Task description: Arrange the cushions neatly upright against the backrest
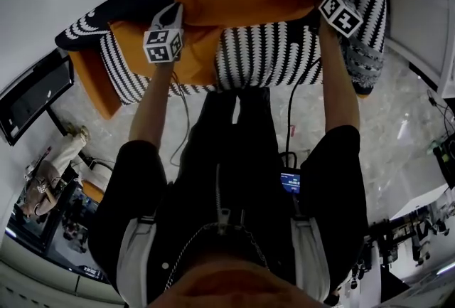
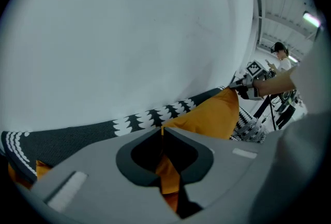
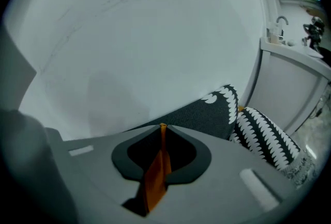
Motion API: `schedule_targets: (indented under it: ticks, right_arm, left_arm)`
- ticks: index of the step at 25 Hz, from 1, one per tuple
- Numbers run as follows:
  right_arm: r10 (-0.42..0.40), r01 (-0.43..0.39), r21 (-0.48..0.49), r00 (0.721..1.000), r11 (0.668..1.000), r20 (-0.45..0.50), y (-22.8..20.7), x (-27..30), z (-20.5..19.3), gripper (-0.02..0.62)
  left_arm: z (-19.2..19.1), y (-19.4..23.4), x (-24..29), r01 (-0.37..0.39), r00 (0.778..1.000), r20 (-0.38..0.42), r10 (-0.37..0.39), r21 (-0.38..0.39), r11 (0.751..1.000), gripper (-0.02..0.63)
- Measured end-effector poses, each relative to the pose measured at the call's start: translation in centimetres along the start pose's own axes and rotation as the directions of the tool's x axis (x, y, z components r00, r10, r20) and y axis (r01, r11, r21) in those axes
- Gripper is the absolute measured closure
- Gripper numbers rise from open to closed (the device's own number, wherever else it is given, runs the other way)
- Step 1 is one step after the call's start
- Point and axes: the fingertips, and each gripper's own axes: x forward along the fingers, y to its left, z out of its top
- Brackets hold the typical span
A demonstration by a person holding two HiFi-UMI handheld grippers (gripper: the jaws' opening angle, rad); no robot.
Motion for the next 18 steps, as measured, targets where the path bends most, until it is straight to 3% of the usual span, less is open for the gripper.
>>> schedule_targets:
  ticks: [9,16,18]
  right_arm:
    - [-0.093,0.089,0.102,0.995,0.991,0.041,-7.1,-0.2,2.3,0.56]
    - [-0.066,0.052,0.169,0.995,0.984,0.079,-6.8,0.4,2.6,0.56]
    - [-0.071,0.057,0.153,0.993,0.987,0.09,-6.7,0.0,2.9,0.528]
  left_arm:
    - [1.6,-7.4,2.0,0.136,0.991,0.002,-0.136,0.022,0.99,0.581]
    - [2.0,-6.5,2.5,0.117,0.993,0.005,-0.117,0.023,0.993,0.574]
    - [2.3,-6.3,2.2,0.11,0.994,0.023,-0.11,0.014,0.994,0.548]
